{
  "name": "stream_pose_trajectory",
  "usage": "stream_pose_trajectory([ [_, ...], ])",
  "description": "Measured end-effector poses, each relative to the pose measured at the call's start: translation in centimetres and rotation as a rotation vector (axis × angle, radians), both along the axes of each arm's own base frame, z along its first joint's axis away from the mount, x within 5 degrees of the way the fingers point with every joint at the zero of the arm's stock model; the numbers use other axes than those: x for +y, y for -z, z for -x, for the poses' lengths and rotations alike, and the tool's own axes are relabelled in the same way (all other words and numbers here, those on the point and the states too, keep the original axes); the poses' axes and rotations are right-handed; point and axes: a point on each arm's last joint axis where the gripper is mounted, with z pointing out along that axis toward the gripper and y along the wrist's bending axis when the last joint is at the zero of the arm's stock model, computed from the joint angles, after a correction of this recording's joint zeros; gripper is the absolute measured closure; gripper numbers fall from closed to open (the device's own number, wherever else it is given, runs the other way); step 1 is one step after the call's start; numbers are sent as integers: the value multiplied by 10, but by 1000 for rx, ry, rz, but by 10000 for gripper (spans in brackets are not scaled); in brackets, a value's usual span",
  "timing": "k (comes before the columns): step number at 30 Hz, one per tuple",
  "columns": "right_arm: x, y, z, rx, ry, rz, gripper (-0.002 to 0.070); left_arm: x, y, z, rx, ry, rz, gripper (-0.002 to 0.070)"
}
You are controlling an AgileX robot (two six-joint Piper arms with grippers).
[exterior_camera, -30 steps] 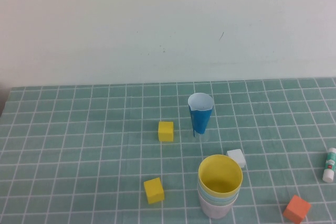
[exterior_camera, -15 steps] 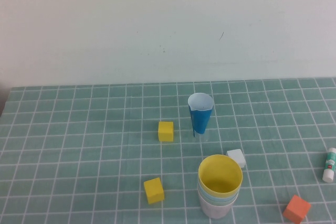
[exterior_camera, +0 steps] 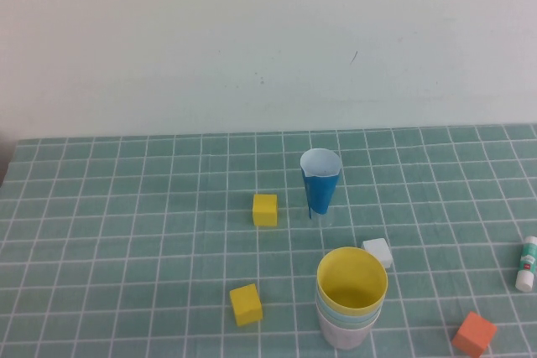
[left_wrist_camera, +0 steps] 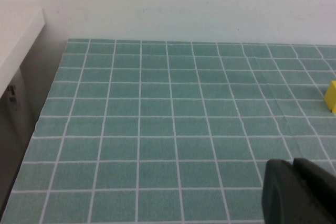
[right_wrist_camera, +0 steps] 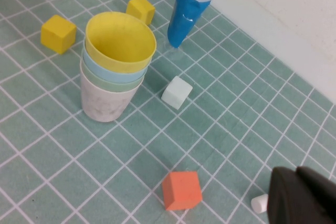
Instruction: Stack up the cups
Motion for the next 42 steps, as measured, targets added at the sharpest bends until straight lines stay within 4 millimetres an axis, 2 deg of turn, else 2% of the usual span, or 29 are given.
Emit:
stream_pose_trajectory([
  [31, -1, 0, 0, -12, 2, 18, 678, 0, 0, 0, 0, 1, -4, 677],
  [36, -10, 5, 1, -54, 130, 7, 678, 0, 0, 0, 0, 1, -4, 677],
  [42, -22, 37, 5, -172, 359, -34, 678, 0, 0, 0, 0, 1, -4, 677],
])
